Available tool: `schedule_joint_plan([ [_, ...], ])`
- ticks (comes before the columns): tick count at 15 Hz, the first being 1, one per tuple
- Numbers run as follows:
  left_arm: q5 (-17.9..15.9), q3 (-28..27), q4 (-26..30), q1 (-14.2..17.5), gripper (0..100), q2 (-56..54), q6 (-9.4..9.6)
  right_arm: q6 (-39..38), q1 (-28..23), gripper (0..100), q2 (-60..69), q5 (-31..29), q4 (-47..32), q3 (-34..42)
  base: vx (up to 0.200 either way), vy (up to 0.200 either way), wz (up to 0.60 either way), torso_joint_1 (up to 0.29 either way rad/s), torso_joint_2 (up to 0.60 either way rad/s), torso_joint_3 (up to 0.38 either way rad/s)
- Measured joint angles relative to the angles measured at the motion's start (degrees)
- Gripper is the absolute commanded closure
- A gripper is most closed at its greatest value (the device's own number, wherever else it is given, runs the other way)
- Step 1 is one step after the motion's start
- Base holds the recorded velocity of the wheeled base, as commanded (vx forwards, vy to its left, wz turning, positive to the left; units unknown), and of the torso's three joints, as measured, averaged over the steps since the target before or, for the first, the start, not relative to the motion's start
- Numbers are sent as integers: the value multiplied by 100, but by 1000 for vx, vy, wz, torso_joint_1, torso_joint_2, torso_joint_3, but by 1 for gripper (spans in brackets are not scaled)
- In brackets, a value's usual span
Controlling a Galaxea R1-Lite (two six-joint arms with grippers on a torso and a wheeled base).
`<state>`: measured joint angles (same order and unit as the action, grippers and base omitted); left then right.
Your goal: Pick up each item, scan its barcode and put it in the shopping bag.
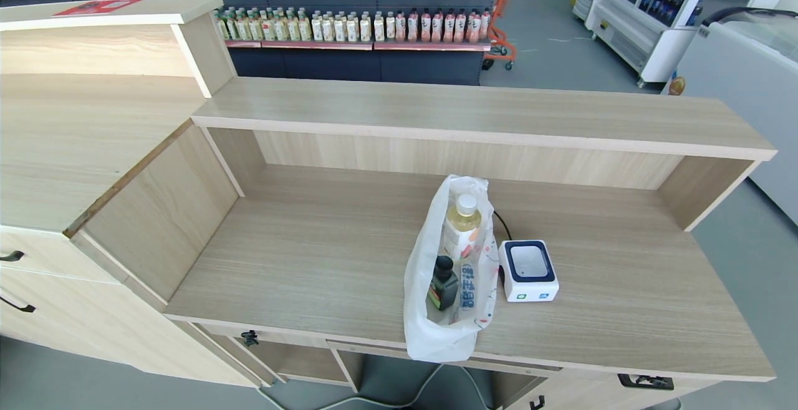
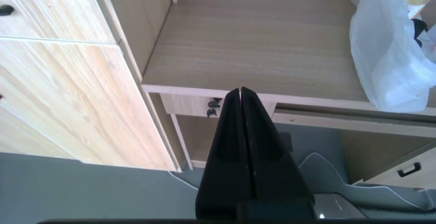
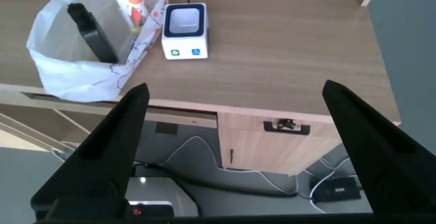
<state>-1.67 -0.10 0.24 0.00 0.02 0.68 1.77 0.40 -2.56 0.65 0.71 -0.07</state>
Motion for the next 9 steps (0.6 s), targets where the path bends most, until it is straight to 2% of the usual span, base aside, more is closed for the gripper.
schedule_joint_plan([
  [9,1,0,0,0,100,0,0,1,-35,0,283,1,-2,7,0,0,0,0,0,0],
])
